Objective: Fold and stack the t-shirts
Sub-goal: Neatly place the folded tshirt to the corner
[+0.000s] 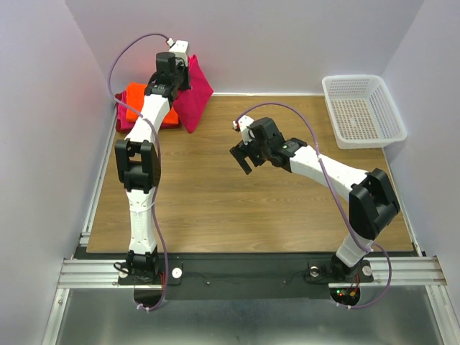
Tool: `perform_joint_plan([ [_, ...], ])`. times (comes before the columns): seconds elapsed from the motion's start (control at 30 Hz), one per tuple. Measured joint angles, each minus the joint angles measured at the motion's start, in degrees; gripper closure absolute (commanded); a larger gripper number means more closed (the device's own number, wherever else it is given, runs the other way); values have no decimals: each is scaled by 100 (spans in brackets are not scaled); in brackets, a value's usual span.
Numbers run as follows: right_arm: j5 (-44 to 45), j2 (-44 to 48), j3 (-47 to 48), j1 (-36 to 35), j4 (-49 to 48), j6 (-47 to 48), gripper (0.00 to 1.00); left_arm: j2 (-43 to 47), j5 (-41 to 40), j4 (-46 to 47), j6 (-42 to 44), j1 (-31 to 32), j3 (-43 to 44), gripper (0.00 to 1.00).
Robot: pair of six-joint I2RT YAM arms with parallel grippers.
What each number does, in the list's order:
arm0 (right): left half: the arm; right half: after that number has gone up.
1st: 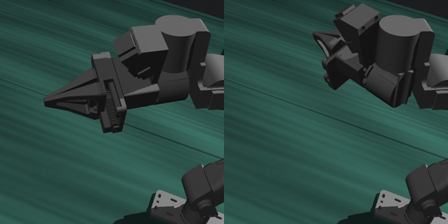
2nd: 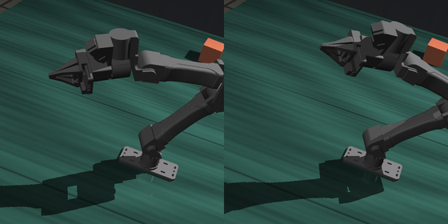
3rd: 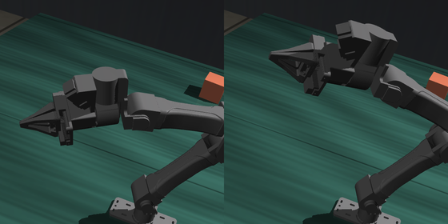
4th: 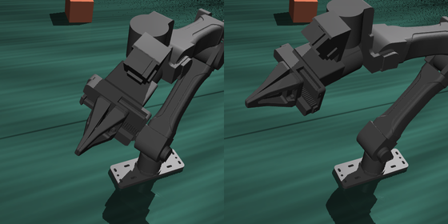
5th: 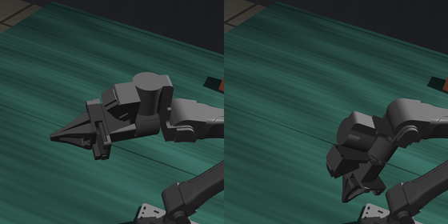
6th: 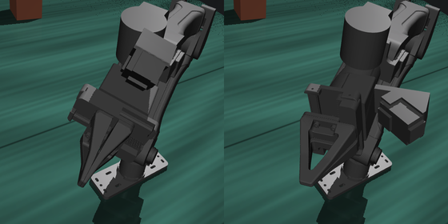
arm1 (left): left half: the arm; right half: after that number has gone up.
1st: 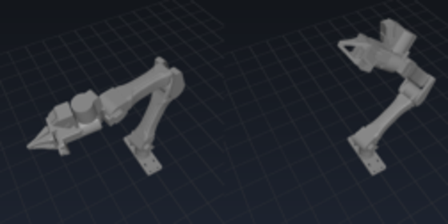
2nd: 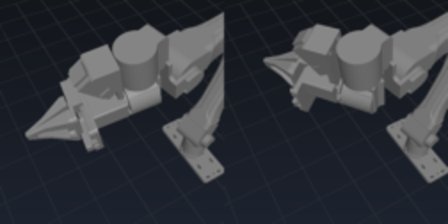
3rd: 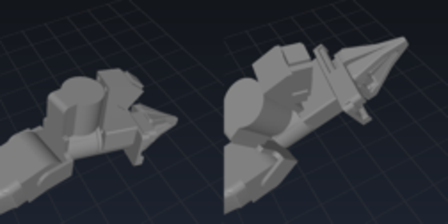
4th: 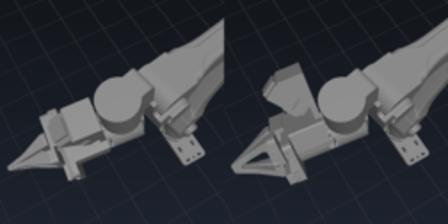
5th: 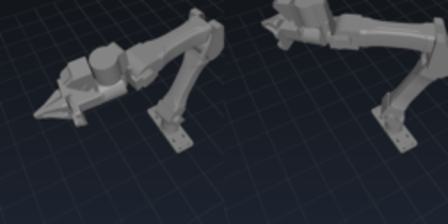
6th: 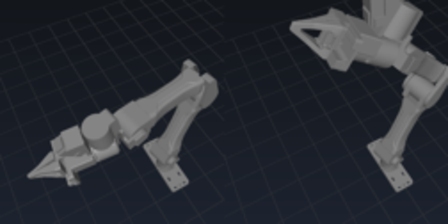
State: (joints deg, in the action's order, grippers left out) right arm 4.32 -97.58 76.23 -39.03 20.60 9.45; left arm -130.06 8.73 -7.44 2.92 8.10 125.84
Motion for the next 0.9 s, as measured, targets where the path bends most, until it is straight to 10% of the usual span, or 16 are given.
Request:
perform_joint_plan([
  [0.9, -11, -70, 2, 0, 7, -11, 0, 424, 487, -149, -472, -358, 142, 100],
])
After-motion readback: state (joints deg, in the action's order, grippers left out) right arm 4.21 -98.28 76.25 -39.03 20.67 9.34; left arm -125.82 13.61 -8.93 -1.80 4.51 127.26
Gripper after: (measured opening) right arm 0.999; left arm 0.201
